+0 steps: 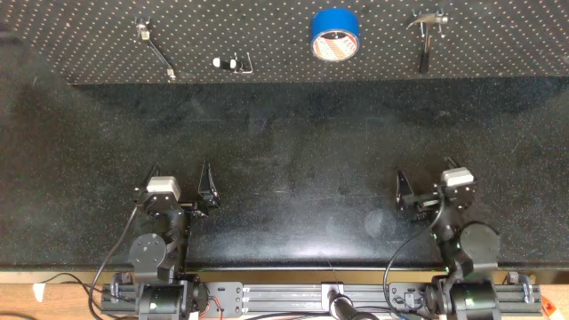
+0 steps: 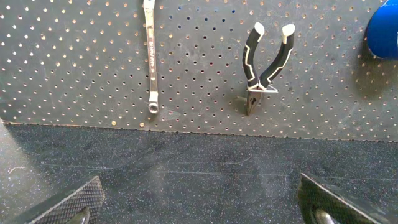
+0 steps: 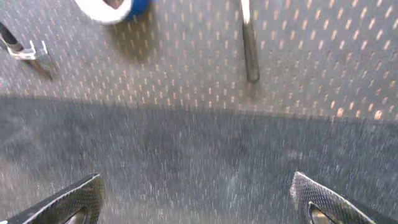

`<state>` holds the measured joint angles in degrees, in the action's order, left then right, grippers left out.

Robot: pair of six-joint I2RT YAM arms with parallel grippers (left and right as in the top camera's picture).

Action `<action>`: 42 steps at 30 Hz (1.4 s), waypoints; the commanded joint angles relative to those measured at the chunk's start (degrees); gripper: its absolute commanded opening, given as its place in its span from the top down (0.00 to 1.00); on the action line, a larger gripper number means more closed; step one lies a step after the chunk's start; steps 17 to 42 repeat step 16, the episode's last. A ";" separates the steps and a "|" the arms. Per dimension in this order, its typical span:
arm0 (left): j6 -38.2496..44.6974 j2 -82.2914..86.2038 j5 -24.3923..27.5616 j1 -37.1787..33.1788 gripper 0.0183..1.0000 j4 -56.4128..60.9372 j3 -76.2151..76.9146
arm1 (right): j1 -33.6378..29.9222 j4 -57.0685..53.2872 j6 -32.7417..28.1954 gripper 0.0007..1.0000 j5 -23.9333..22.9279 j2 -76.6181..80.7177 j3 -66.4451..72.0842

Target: Place Tools Onto Pegboard

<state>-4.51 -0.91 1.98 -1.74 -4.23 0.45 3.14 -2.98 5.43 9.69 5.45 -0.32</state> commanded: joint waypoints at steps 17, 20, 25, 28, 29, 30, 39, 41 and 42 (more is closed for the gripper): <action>0.52 0.39 0.20 -0.13 0.00 -0.31 -0.13 | 0.44 -0.39 0.52 0.02 -0.07 -5.40 0.04; 0.52 0.39 0.20 -0.13 0.00 -0.31 -0.13 | 0.44 -0.39 0.52 0.02 -0.07 -5.40 0.04; 0.52 0.39 0.20 -0.13 0.00 -0.31 -0.13 | 0.44 -0.39 0.52 0.02 -0.07 -5.40 0.04; 0.52 0.39 0.20 -0.13 0.00 -0.31 -0.13 | 0.44 -0.39 0.52 0.02 -0.07 -5.40 0.04; 0.52 0.39 0.20 -0.13 0.00 -0.31 -0.13 | 0.44 -0.39 0.52 0.02 -0.07 -5.40 0.04; 0.52 0.39 0.20 -0.13 0.00 -0.31 -0.13 | 0.44 -0.39 0.52 0.02 -0.07 -5.40 0.04; 0.52 0.39 0.20 -0.13 0.00 -0.31 -0.13 | 0.44 -0.39 0.52 0.02 -0.07 -5.40 0.04; 0.52 0.39 0.20 -0.13 0.00 -0.31 -0.13 | 0.44 -0.39 0.52 0.02 -0.07 -5.40 0.04; 0.52 0.39 0.20 -0.13 0.00 -0.31 -0.13 | 0.44 -0.39 0.52 0.02 -0.07 -5.40 0.04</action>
